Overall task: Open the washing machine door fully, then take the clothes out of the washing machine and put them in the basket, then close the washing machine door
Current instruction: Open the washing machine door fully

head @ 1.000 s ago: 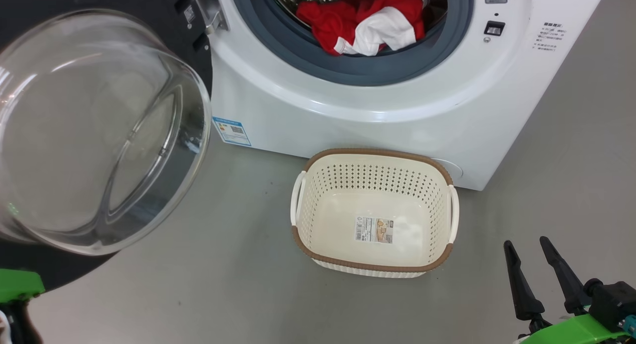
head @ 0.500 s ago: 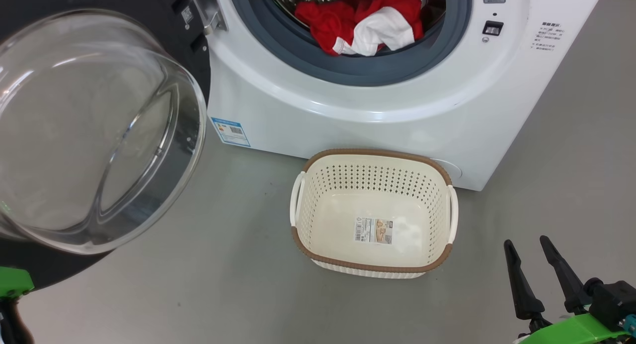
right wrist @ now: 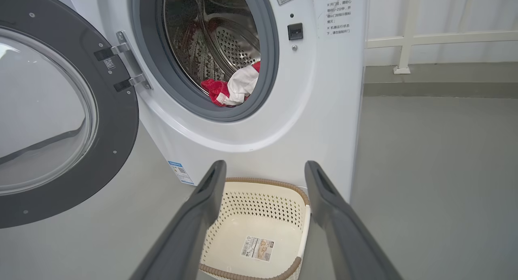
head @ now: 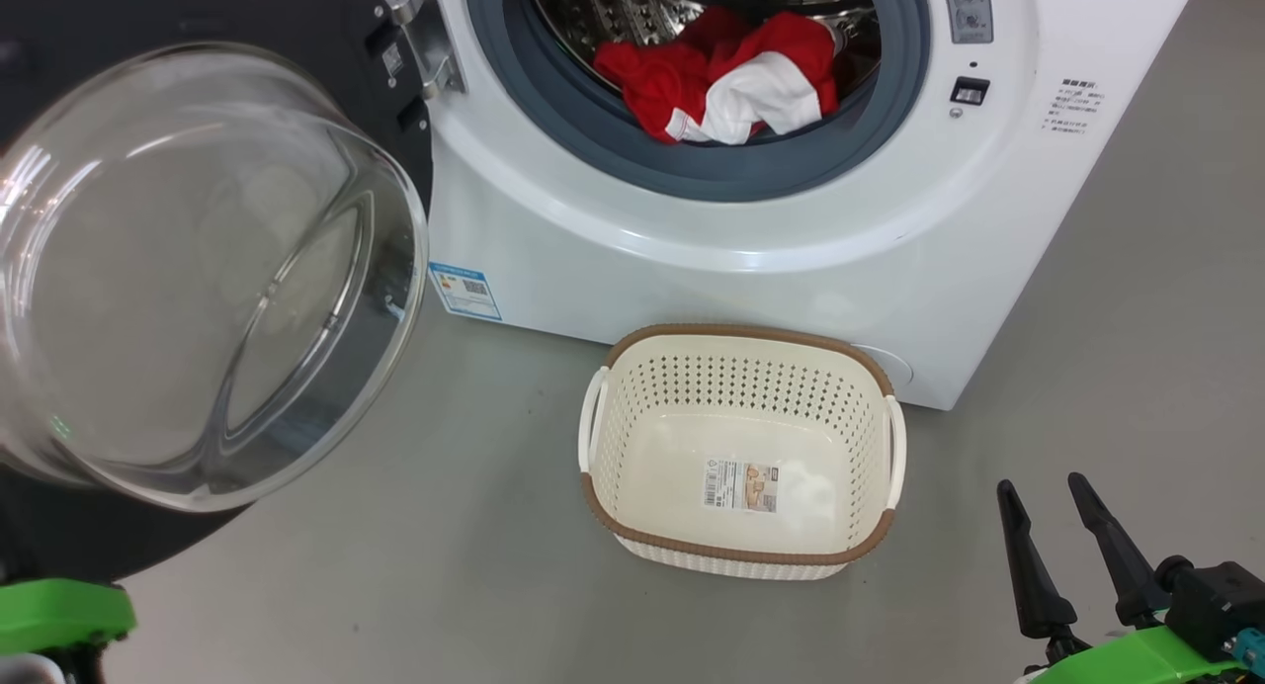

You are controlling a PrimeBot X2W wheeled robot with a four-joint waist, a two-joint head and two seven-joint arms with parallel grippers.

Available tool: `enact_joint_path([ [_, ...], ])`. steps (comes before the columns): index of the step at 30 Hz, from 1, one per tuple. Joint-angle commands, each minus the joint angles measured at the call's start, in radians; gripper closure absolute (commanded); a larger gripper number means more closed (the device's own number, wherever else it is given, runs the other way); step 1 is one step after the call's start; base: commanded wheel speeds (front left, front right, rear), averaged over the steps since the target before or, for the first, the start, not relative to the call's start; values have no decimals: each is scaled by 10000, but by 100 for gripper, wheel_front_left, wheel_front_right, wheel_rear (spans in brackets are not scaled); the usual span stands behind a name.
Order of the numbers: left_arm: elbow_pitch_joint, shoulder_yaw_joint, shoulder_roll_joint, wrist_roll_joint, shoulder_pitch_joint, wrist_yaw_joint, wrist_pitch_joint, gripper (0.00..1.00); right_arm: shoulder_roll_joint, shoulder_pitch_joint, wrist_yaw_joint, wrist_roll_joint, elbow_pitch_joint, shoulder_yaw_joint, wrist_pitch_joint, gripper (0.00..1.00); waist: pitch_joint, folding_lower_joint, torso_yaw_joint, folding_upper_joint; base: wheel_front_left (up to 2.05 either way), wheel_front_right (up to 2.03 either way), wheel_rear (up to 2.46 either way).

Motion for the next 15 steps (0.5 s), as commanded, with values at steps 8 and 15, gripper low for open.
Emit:
enact_joint_path([
  [8,-800,-1015,326,-831,1007,-54,-49,89,32,-215,75,-5,-184,141,-90,0,-273,0,-112,0,0,0,0],
  [15,-1282,-2019,324,-1307,1691,-54,-49,3,118,-228,75,-19,-190,53,-90,0,-391,0,-408,0,0,0,0],
])
